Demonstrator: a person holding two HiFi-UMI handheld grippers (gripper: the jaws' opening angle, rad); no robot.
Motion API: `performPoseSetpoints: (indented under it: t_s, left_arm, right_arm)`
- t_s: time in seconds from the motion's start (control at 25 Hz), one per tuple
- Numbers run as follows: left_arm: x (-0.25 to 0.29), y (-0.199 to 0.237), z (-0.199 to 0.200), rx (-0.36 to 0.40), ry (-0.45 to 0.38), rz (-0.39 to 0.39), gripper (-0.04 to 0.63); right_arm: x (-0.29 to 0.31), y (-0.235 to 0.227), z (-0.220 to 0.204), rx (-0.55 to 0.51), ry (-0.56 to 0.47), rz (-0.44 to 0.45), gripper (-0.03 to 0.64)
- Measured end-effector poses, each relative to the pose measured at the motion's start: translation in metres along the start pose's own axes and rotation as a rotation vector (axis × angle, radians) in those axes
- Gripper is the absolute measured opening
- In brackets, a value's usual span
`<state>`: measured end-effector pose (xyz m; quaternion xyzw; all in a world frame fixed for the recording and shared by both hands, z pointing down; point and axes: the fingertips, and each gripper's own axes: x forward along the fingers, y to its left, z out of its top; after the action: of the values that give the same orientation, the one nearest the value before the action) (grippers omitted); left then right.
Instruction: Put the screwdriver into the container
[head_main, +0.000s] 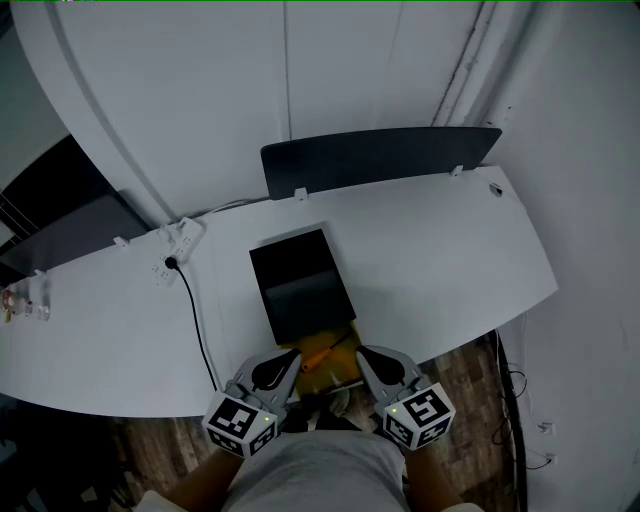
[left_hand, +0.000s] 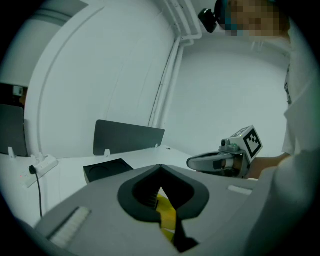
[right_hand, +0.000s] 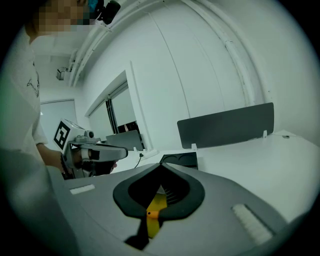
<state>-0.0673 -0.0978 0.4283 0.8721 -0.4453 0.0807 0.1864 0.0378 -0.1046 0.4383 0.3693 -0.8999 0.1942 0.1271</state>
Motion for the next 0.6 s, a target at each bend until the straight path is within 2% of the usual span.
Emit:
performPoseSetpoints:
  t_s: [0.6]
  left_arm:
    - [0.005, 0.011, 0.007, 0.055, 0.03, 0.013, 0.002]
  right_arm:
    - [0.006, 0.0, 0.001, -0.027, 0.025, 0.014, 0.014]
